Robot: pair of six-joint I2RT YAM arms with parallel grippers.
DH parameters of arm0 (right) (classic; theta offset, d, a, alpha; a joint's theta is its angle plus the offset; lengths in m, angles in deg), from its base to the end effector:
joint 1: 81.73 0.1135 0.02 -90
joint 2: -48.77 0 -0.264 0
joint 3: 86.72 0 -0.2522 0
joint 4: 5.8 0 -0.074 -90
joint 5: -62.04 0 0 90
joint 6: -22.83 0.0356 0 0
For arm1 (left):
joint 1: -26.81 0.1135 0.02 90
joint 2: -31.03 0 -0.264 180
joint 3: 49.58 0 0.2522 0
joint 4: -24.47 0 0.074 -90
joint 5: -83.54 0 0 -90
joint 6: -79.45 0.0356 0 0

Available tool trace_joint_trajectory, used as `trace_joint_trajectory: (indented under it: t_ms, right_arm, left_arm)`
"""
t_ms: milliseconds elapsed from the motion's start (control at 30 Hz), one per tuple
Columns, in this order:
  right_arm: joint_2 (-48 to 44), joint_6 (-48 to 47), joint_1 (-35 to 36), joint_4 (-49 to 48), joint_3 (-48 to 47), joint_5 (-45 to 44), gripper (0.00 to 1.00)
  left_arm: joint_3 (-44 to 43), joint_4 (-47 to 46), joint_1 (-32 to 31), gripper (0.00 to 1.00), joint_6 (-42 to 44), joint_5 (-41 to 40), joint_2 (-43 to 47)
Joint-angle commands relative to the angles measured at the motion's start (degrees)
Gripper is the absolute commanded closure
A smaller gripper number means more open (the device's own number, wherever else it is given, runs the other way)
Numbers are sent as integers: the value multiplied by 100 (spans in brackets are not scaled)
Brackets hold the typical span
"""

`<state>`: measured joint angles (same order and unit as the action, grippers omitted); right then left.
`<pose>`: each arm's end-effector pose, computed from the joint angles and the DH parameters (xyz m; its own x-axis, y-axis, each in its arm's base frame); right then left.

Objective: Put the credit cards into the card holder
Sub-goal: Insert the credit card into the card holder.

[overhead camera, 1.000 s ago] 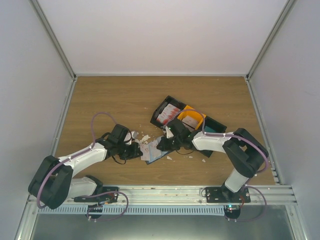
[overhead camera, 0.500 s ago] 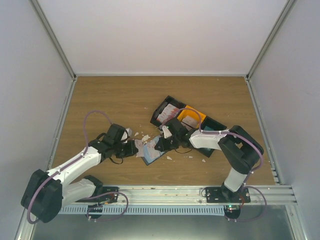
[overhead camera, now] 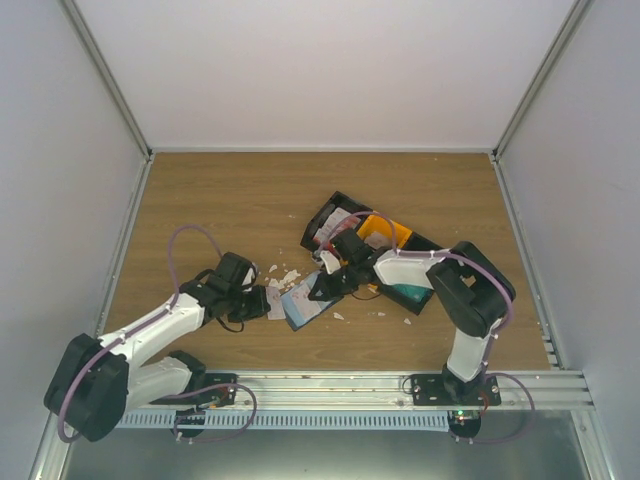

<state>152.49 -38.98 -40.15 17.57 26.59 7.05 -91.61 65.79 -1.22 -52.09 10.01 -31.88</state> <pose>0.2370 0.2375 0.1284 -0.9302 -0.3080 -0.1997 -0.3587 0.6468 0.6730 0.1593 -0.0962 0.1630 -0.9607 -0.2090 -0.1828 -0.0931 0.8627 -0.4970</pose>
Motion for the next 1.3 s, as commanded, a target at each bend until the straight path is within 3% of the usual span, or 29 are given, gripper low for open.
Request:
trace_joint_trajectory:
  t_ms: [0, 600, 800, 967, 1267]
  right_arm:
    - [400, -406, 52, 643, -73, 120, 99]
    - [709, -779, 196, 787, -441, 197, 98]
    - [192, -498, 216, 881, -404, -538, 83]
    - [-183, -290, 281, 1171, -429, -1254, 63]
    - [-168, -139, 643, 1430, -685, -1807, 54]
  left_arm:
    - [73, -107, -23, 100, 102, -128, -131]
    - [-63, -210, -25, 100, 309, 33, -425]
    - [-179, -24, -11, 100, 259, -163, -146]
    - [-370, 80, 71, 100, 371, -51, -145]
    - [-642, 492, 261, 100, 449, -206, 205]
